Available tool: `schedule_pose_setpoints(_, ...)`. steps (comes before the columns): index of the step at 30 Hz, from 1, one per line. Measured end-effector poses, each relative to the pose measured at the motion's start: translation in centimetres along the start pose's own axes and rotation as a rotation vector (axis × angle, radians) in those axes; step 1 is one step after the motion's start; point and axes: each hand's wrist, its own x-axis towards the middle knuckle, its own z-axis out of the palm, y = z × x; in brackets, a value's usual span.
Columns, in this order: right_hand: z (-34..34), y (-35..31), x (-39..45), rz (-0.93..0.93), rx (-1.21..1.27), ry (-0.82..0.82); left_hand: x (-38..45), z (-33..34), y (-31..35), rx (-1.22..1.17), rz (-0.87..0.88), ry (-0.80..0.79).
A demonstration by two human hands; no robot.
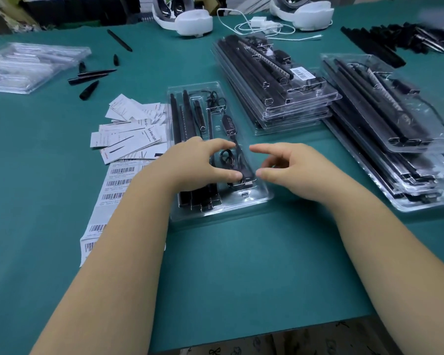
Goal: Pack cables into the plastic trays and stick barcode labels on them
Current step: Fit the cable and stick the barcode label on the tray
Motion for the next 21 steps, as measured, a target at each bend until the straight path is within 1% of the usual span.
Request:
schedule_pose_setpoints(4, 0.0, -0.8, 0.2, -0.015, -0.284, -0.069, -0.1, 0.1, 0.1, 0.018, -0.001, 0.003)
schedule_pose_setpoints(6, -0.2, -1.0, 0.3, -0.015, -0.366, -0.105, -0.1, 0.1, 0.1, 0.028, 0.015, 0.004)
schedule_pose_setpoints(9, -0.5, -0.6, 0.0, -0.023, -0.348, -0.183, -0.2, -0.2, -0.5, -0.002, 0.046, -0.034)
schedule_pose_setpoints(11, -0.7, -0.4, -0.1, -0.025, -0.338, -0.226, -0.6, -0.7, -0.8, -0.085, 0.063, -0.071)
schedule_pose_setpoints(12, -0.7, -0.2, -0.1, -0.028, -0.335, -0.229, -0.7, -0.9, -1.1, -0.165, 0.057, -0.044)
schedule_pose_setpoints(13, -0.7, -0.2, -0.1, -0.032, -0.33, -0.225, -0.8, -1.0, -1.4, -0.257, 0.048, 0.055)
schedule_pose_setpoints(14, -0.7, -0.1, -0.1, -0.035, -0.324, -0.216, -0.7, -1.2, -1.8, -0.325, 0.013, 0.209)
schedule_pose_setpoints(15, -0.7, -0.1, -0.1, -0.036, -0.318, -0.21, -0.6, -1.5, -2.4, -0.35, -0.063, 0.373)
schedule_pose_setpoints(16, -0.6, -0.1, -0.1, -0.035, -0.309, -0.208, -0.5, -1.8, -3.1, -0.317, -0.17, 0.513)
schedule_pose_setpoints(17, -0.6, -0.1, -0.2, -0.036, -0.3, -0.207, -0.4, -2.0, -4.0, -0.235, -0.301, 0.583)
schedule_pose_setpoints(18, -0.5, -0.1, -0.3, -0.038, -0.29, -0.205, -0.5, -2.1, -5.1, -0.129, -0.433, 0.583)
schedule_pose_setpoints(19, -0.4, -0.2, -0.3, -0.041, -0.279, -0.2, -0.5, -2.2, -6.1, -0.04, -0.546, 0.531)
schedule_pose_setpoints(21, -0.4, -0.2, -0.3, -0.047, -0.264, -0.182, -0.2, -1.8, -7.8, 0.052, -0.67, 0.392)
